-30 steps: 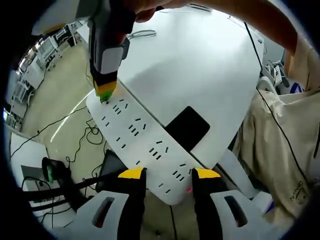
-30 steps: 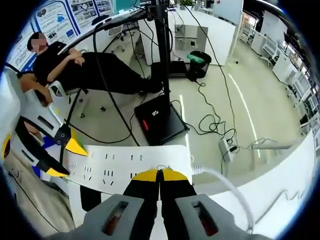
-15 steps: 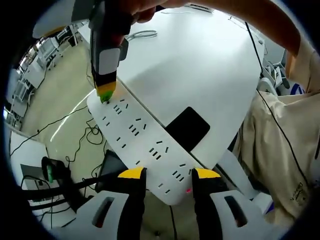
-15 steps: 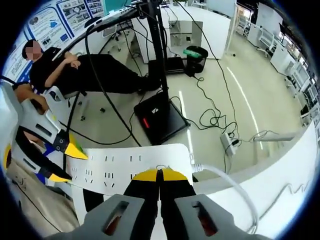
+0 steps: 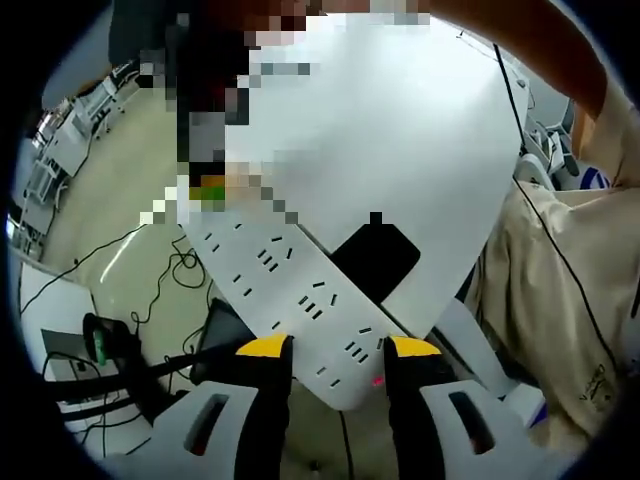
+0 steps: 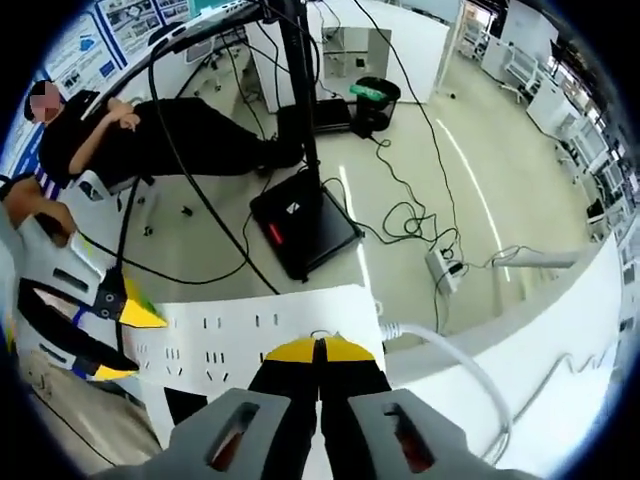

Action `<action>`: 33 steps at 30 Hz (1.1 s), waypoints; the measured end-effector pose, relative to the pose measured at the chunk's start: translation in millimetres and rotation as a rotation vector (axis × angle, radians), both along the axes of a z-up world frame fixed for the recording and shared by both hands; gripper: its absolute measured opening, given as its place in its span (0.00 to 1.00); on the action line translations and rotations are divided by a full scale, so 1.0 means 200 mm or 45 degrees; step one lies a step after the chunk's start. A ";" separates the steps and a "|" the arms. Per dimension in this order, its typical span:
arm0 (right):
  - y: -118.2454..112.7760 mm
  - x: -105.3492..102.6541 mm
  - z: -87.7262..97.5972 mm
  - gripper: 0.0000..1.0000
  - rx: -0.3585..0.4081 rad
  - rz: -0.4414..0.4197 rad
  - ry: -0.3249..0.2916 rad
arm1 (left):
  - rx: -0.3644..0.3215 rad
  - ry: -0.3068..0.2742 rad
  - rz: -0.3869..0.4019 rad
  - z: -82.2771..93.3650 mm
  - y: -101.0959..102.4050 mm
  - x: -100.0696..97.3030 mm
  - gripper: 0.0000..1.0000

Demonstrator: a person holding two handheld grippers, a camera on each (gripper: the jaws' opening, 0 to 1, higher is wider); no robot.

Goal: Pick up the power strip scattered on the table, fix it on the side mounting bracket of the table, and press the switch

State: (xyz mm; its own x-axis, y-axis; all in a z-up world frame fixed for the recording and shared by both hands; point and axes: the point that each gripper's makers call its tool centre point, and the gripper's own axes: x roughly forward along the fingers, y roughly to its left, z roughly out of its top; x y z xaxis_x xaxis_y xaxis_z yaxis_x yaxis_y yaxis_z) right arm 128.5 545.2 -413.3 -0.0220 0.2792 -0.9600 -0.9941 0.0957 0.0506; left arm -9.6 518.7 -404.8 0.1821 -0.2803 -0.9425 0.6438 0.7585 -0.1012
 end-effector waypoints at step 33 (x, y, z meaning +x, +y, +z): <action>0.05 0.05 0.00 0.00 -0.062 0.009 -0.040 | 0.015 0.007 -0.009 0.00 0.00 0.01 0.41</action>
State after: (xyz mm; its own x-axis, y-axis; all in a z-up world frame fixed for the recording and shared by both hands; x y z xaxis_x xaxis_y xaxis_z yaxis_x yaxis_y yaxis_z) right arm 137.9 555.7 -413.3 0.0067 0.2317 -0.9728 -0.9958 0.0902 0.0146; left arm -8.1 518.9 -405.7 0.1746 -0.2705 -0.9468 0.6486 0.7550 -0.0961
